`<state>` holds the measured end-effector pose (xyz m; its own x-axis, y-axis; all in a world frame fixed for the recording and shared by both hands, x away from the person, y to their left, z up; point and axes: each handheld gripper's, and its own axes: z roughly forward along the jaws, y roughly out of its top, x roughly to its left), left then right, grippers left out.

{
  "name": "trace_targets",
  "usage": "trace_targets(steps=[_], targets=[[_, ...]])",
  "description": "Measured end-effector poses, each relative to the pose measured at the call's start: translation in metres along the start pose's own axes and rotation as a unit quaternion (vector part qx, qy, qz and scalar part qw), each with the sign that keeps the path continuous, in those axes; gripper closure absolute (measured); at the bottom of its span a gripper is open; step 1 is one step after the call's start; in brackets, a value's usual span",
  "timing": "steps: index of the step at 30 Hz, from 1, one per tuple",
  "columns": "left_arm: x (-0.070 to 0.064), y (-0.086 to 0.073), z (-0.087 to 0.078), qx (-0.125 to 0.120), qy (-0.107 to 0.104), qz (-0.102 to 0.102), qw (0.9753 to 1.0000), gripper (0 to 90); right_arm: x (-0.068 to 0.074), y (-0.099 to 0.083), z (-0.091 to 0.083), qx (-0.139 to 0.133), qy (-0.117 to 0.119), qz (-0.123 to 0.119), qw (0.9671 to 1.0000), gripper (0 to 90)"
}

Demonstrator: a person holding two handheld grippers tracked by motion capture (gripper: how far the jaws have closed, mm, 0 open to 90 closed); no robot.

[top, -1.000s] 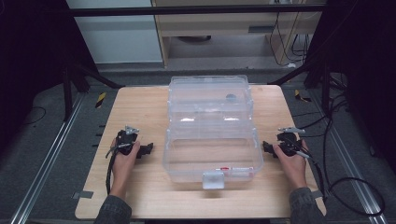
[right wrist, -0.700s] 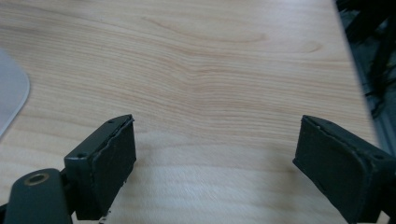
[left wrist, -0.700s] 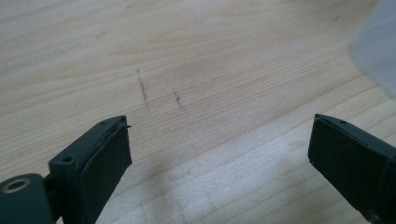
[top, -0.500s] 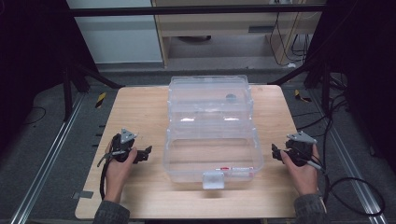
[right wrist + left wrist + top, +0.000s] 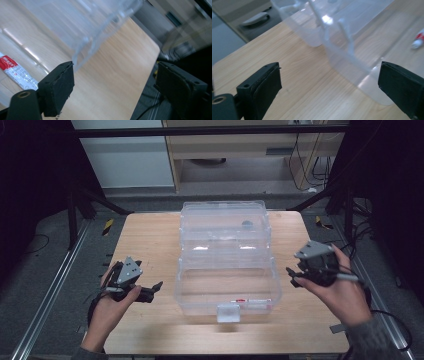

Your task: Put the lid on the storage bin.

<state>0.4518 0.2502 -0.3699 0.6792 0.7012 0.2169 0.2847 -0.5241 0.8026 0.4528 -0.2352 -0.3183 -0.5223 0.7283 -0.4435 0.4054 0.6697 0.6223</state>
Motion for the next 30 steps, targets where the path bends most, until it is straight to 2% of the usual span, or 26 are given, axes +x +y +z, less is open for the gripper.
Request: trace_targets(steps=[1,2,3,4,5,7,9,10,12,13,14,15,16,17,19,21,22,23,24,25,26,29,30], targets=[[0.0,0.005,-0.001,0.002,-0.009,-0.002,1.0,4.0,-0.004,0.012,0.003,-0.001,0.008,-0.02,0.9998,17.9],[0.0,0.005,-0.001,0.002,-0.009,-0.002,1.0,4.1,-0.009,0.023,0.006,0.0,0.018,-0.032,0.9993,19.1],[-0.001,0.011,-0.001,0.01,-0.022,-0.001,0.9997,4.1,-0.009,0.023,0.006,0.0,0.018,-0.032,0.9993,19.1],[-0.004,0.02,0.001,0.011,-0.038,0.005,0.9992,4.0,-0.017,0.046,0.015,0.005,0.038,-0.057,0.9976,21.1],[-0.004,0.02,0.001,0.011,-0.038,0.005,0.9992,4.1,-0.021,0.057,0.02,0.009,0.047,-0.072,0.9963,23.5],[-0.014,0.037,0.007,0.009,-0.066,0.022,0.9975,3.5,-0.026,0.077,0.032,0.015,0.062,-0.106,0.9923,30.0],[-0.022,0.046,0.014,0.016,-0.096,0.034,0.9947,3.4,-0.029,0.095,0.045,0.019,0.097,-0.127,0.987,34.7],[-0.027,0.049,0.018,0.024,-0.109,0.046,0.9927,3.4,-0.029,0.103,0.051,0.02,0.118,-0.132,0.9841,37.9],[-0.036,0.054,0.026,0.044,-0.13,0.072,0.9879,3.6,-0.026,0.116,0.061,0.029,0.134,-0.166,0.9766,44.1],[-0.039,0.054,0.029,0.051,-0.135,0.082,0.9862,3.7,-0.024,0.121,0.067,0.039,0.138,-0.187,0.9719,45.6],[-0.039,0.054,0.029,0.051,-0.135,0.082,0.9862,3.9,-0.024,0.121,0.067,0.039,0.138,-0.187,0.9719,45.6],[-0.047,0.056,0.037,0.061,-0.141,0.101,0.983,4.0,-0.022,0.129,0.076,0.05,0.149,-0.22,0.9628,50.9],[-0.047,0.056,0.037,0.061,-0.141,0.101,0.983,4.1,-0.022,0.129,0.076,0.05,0.149,-0.22,0.9628,50.9],[-0.051,0.057,0.04,0.066,-0.146,0.106,0.9814,4.1,-0.021,0.13,0.079,0.055,0.154,-0.228,0.9597,51.6],[-0.056,0.059,0.045,0.075,-0.161,0.112,0.9776,3.6,-0.018,0.134,0.088,0.068,0.172,-0.246,0.9514,55.2],[-0.06,0.059,0.05,0.082,-0.172,0.115,0.9748,3.6,-0.017,0.135,0.094,0.083,0.181,-0.255,0.9461,56.2],[-0.062,0.059,0.053,0.09,-0.18,0.122,0.9718,3.9,-0.017,0.135,0.103,0.094,0.184,-0.265,0.9417,57.6],[-0.062,0.059,0.053,0.09,-0.18,0.122,0.9718,4.2,-0.017,0.135,0.103,0.094,0.184,-0.265,0.9417,57.6],[-0.065,0.058,0.057,0.101,-0.188,0.133,0.9679,4.3,-0.017,0.135,0.107,0.105,0.187,-0.27,0.9385,59.0],[-0.067,0.058,0.058,0.107,-0.193,0.138,0.9654,4.3,-0.018,0.136,0.109,0.106,0.19,-0.271,0.9376,59.6],[-0.067,0.058,0.058,0.107,-0.193,0.138,0.9654,4.4,-0.018,0.136,0.109,0.106,0.19,-0.271,0.9376,59.6],[-0.072,0.055,0.062,0.121,-0.205,0.15,0.9596,5.6,-0.019,0.137,0.113,0.109,0.202,-0.275,0.9336,65.1],[-0.073,0.055,0.064,0.125,-0.209,0.153,0.9578,5.6,-0.019,0.138,0.114,0.111,0.206,-0.279,0.9313,66.4]])
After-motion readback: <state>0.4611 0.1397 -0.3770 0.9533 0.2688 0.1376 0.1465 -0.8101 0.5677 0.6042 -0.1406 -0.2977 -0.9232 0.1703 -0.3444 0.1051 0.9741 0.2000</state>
